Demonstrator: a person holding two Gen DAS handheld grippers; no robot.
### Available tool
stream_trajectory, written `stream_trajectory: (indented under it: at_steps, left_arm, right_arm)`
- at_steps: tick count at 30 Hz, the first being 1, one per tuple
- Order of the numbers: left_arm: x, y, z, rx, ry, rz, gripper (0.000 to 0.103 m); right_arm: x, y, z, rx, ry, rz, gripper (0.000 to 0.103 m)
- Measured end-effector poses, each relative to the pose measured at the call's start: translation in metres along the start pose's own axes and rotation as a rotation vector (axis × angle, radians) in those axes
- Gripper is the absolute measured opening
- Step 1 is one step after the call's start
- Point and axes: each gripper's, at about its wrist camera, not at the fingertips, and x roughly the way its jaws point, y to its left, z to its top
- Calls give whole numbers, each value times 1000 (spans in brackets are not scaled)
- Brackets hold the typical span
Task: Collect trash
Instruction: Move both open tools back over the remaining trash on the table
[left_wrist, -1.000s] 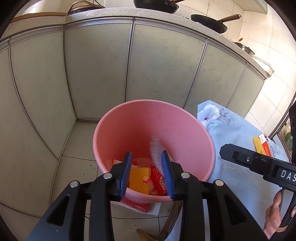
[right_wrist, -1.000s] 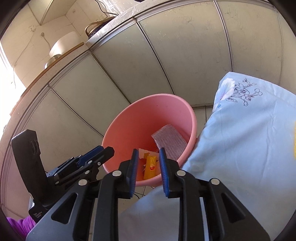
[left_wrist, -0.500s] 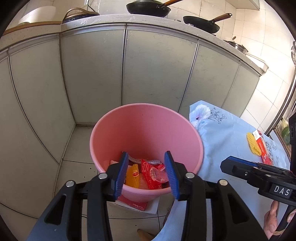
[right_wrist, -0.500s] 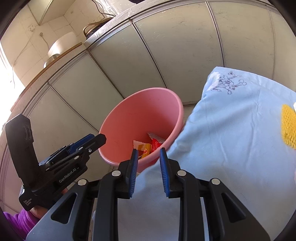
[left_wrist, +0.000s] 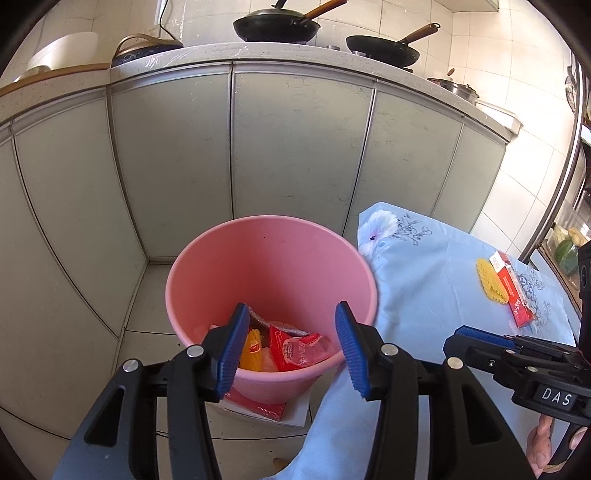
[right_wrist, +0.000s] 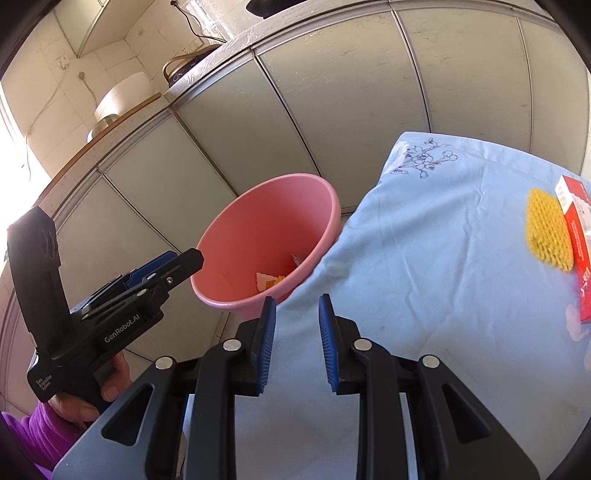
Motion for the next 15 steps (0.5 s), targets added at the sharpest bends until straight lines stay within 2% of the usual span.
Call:
stream_trajectory:
  at_steps: [7,10,15]
  left_arm:
    - [-1,-17,-1,30,10,-24,49]
    - [1,-25,-3,42,22,-43,50]
    - [6,-39,-8,66,44,-65,50]
  right_arm:
    - [-16,-18,-16,32,-6,-18,24]
    - [-22,-31,-26,67,-5,-28,35]
    - [-31,-50,-40,106,-4,-56,36]
